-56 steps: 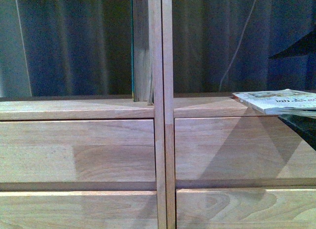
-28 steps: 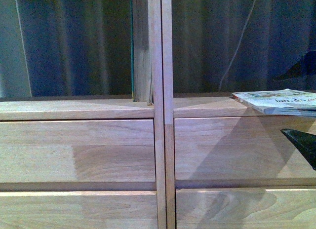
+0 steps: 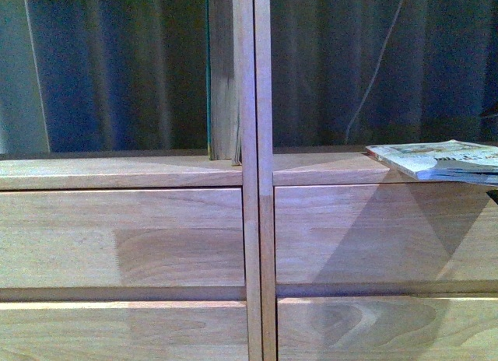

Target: Organize books on shelf

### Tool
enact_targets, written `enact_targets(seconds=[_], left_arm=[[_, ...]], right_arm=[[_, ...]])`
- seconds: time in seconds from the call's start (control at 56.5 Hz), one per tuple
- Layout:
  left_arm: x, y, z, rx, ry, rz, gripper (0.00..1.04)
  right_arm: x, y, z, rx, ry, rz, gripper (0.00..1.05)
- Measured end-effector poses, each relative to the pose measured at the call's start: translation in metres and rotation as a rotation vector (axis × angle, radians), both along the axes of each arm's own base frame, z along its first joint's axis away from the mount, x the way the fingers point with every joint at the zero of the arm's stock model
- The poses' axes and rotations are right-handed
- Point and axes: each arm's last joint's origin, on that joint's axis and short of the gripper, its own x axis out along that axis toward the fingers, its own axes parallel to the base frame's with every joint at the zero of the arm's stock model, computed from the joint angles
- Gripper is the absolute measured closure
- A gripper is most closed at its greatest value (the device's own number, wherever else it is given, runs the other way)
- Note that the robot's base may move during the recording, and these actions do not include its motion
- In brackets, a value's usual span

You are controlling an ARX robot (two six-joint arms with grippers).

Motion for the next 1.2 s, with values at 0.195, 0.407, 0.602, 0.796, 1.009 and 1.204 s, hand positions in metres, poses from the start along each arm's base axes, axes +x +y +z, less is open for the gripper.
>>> enact_targets(seconds=[0.195,0.407,0.602,0.796,1.009,1.204], left_arm=[[0.0,0.0,0.0,0.0,0.0,0.0,0.07],[0.0,0.0,0.0,0.0,0.0,0.0,0.07],[0.0,0.0,0.0,0.0,0.0,0.0,0.07],[0.0,0.0,0.0,0.0,0.0,0.0,0.07],[0.004,0.003,0.002,-0.077,0.092,-0.23,0.07],[0.026,0.022,0.041,-0.155,0.055,-0.402,0.07]], right_arm=[[0.002,-0.002,-0.002,0.014,0.011,-0.013,0.29],[0.005,0.004,-0.006,0.025,0.013,-0.004,0.67],[0.006,0.005,-0.005,0.026,-0.003,-0.004,0.95],[0.005,0.006,-0.005,0.033,-0.02,0.009,0.97],[0.0,0.005,-0.008,0.059,-0.032,0.041,0.97],[-0.01,0.003,0.008,0.064,-0.1,0.083,0.97]])
